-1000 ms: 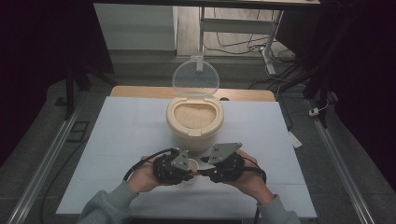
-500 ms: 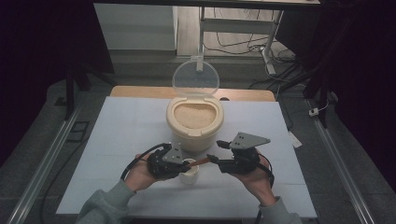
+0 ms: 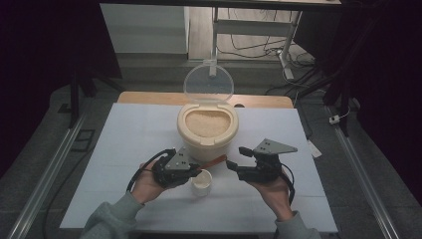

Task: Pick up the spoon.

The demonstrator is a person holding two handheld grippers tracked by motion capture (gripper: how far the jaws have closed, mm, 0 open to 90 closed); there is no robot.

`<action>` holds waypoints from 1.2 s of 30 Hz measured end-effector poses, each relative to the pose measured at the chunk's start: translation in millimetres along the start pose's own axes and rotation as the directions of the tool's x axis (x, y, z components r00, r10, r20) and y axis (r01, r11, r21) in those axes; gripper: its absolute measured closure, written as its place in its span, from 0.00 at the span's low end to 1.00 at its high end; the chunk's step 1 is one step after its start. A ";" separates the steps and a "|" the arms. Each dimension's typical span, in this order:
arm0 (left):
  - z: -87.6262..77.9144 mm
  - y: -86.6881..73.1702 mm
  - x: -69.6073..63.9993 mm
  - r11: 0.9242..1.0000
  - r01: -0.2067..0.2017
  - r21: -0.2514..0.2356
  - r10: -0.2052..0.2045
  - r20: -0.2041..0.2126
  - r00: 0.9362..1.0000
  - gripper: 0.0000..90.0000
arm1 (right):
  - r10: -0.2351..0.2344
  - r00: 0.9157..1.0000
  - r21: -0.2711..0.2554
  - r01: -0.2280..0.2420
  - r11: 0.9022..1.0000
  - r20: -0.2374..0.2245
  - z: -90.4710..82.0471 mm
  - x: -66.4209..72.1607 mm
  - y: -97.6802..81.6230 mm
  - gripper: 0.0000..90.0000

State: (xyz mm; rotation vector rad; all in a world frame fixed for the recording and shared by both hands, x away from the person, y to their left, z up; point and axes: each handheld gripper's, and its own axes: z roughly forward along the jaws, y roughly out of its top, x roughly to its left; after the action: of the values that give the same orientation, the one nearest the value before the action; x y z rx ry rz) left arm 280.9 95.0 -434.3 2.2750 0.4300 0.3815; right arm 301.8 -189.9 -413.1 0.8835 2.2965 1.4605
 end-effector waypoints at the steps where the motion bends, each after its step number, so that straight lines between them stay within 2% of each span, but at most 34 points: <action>1: -0.1 0.1 0.0 1.000 0.001 -0.002 -0.001 -0.002 1.000 0.88 | 0.010 1.000 -0.004 -0.010 1.000 -0.006 1.1 0.3 -0.6 0.37; 7: -1.4 1.1 -1.9 1.000 0.000 -0.027 -0.001 -0.024 1.000 0.88 | 0.033 0.999 0.008 -0.033 0.999 -0.018 9.5 5.5 -3.5 0.36; 17: -0.9 4.1 -7.2 0.999 -0.011 -0.049 0.010 -0.030 1.000 0.88 | 0.045 0.998 -0.001 -0.045 0.999 -0.052 22.1 16.0 -6.5 0.37; 27: 0.7 6.5 -12.2 0.998 -0.027 -0.058 0.025 -0.035 0.999 0.88 | 0.056 0.996 -0.024 -0.058 0.998 -0.076 25.5 21.0 -7.3 0.51; 36: 1.9 7.2 -14.6 0.998 -0.040 -0.054 0.037 -0.048 0.998 0.88 | 0.077 0.992 -0.075 -0.085 0.994 -0.103 22.3 23.4 -5.5 0.60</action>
State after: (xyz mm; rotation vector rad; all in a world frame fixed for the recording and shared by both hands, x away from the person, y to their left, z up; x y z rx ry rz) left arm 270.0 83.0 -432.2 2.2274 0.3954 0.4612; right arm 293.6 -160.9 -426.0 0.9111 2.2793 1.6529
